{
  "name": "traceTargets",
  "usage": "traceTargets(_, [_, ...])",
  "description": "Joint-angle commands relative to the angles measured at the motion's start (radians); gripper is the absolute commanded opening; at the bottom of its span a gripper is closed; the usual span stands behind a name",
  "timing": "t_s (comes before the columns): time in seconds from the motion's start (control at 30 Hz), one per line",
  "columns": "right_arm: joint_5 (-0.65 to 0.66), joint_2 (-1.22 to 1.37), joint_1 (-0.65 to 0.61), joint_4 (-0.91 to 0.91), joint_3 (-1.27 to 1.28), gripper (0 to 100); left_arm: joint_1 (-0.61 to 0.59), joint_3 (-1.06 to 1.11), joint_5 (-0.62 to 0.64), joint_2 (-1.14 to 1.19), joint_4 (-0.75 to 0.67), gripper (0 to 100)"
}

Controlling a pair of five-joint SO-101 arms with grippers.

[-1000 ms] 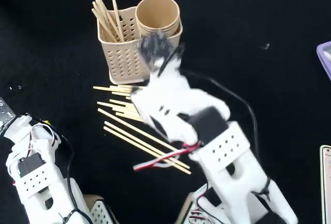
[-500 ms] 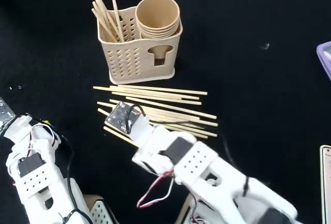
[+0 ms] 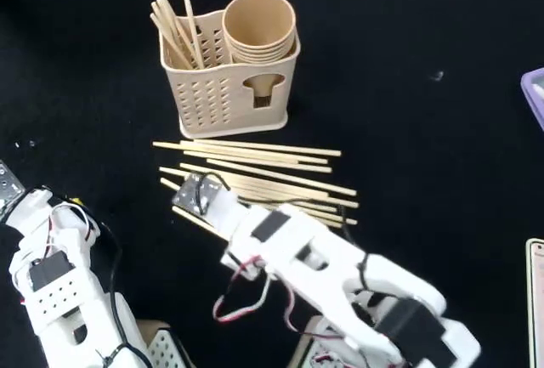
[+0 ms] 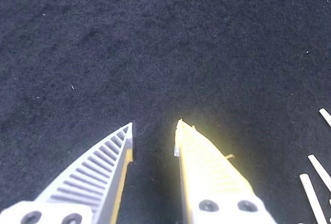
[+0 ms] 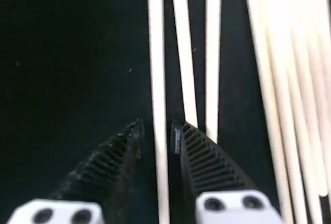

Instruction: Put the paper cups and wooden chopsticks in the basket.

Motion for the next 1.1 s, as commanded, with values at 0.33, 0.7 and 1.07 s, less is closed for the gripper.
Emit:
traceTargets(0.33, [0.086,0.056,0.04,0.029,-0.081,1.1,0.012,-0.042,0.008,-0.015,-0.018,14])
traceTargets(0.7, [0.086,-0.085,0.038,0.141,-0.142,1.5,0.013,-0.042,0.008,-0.015,-0.018,14])
traceTargets(1.07, [0.14,-0.085,0.04,0.055,-0.087,14.1,0.012,-0.042,0.008,-0.015,-0.018,14])
